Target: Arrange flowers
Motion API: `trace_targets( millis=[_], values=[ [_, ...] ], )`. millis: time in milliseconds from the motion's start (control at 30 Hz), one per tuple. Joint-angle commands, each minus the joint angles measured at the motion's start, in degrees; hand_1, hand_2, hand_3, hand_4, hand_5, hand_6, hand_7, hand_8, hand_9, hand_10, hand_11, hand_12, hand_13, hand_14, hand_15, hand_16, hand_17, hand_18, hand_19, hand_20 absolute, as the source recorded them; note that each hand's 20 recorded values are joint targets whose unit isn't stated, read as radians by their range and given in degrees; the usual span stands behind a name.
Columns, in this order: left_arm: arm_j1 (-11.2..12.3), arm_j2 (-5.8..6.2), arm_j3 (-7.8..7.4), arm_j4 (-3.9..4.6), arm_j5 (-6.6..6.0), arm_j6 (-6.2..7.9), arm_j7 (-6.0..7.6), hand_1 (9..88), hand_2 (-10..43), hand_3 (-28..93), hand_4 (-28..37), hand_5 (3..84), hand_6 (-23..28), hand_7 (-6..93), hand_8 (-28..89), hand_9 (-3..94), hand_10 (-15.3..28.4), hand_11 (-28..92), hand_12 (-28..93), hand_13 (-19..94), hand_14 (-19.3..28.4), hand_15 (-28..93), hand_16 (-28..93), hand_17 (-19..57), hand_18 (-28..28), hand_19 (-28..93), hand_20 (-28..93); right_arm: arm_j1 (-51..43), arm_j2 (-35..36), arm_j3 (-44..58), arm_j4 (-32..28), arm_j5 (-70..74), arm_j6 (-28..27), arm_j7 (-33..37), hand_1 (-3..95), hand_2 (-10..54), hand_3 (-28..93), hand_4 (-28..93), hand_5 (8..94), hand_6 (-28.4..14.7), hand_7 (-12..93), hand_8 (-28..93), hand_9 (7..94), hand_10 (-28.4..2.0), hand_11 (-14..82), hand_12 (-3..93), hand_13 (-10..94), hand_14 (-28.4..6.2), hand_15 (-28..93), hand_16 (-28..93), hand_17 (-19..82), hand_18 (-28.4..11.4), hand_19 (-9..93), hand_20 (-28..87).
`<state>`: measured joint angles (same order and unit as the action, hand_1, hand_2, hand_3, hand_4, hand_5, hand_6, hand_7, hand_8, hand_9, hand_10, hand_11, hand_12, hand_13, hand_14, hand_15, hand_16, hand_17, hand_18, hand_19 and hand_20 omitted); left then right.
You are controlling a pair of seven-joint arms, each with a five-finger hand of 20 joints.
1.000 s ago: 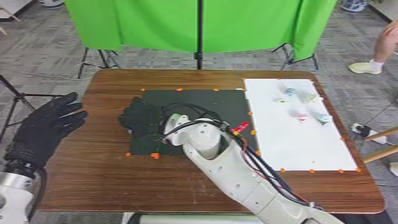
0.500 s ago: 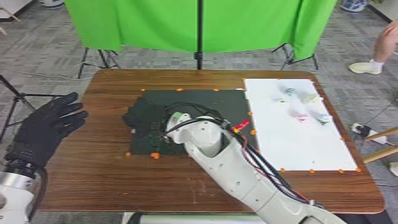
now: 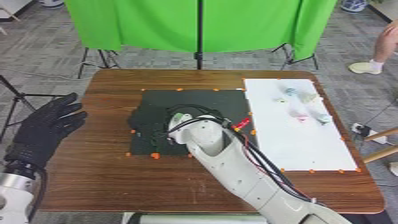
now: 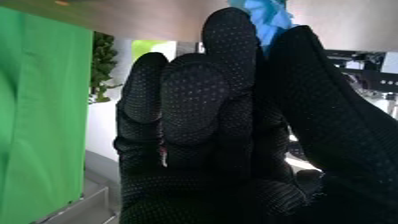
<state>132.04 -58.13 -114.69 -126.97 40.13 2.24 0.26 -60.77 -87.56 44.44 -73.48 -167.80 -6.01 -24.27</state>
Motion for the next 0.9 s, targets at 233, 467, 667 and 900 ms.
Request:
trace_targets(
  millis=[233, 467, 667, 900],
  values=[
    [0.9, -0.68, 0.02, -0.02, -0.02, -0.44, -0.2, 26.8, 1.6, 71, -28.0, 34.5, 3.8, 24.8, -13, 27.4, 12.3, 32, 14, 21, 14.5, 50, -5, -8.4, 20.9, 50, 7, 0.7, 0.7, -0.7, 0.2, -20.6, -1.9, 2.9, 48.7, -9.5, 81, -28, 70.6, 2.1, 51, -16, 87.5, -0.9, 18.6, 50.3, 75, -0.7, 62, 38, 29, -15.2, 77, 40],
    [0.8, -0.64, -0.05, -0.01, -0.01, -0.52, -0.21, 26.8, 1.6, 71, -27.9, 34.5, 3.8, 24.7, -13, 27.4, 12.4, 32, 14, 21, 14.5, 50, -5, -8.4, 20.8, 50, 6, 0.9, 0.6, -1.1, 0.0, -20.0, -1.7, 3.6, 47.3, -9.5, 80, -28, 68.7, 2.3, 52, -17, 85.8, -1.0, 19.5, 50.0, 73, -0.8, 62, 39, 29, -15.2, 76, 40],
    [0.7, -0.62, -0.03, 0.05, -0.06, -0.9, -0.58, 26.9, 1.7, 71, -27.9, 34.5, 3.9, 24.6, -13, 27.4, 12.5, 32, 14, 22, 14.5, 50, -5, -8.4, 20.9, 50, 7, 1.6, 0.6, -1.8, 0.1, -19.6, -1.6, 5.1, 46.7, -9.5, 79, -28, 68.3, 2.3, 52, -17, 85.3, -0.9, 20.0, 49.7, 73, -1.0, 62, 38, 28, -15.2, 76, 40],
    [1.1, -0.71, -0.13, -0.03, -0.06, -0.57, -0.38, 26.9, 1.8, 71, -27.8, 34.6, 3.9, 24.7, -13, 27.4, 12.3, 32, 14, 22, 14.5, 50, -5, -8.4, 21.0, 50, 7, 2.0, 1.0, -2.2, -0.4, -19.5, -2.2, 5.7, 46.5, -9.5, 79, -28, 65.7, 2.4, 53, -17, 83.4, -0.5, 21.0, 50.2, 71, -0.2, 63, 39, 28, -14.8, 76, 41]
  ],
)
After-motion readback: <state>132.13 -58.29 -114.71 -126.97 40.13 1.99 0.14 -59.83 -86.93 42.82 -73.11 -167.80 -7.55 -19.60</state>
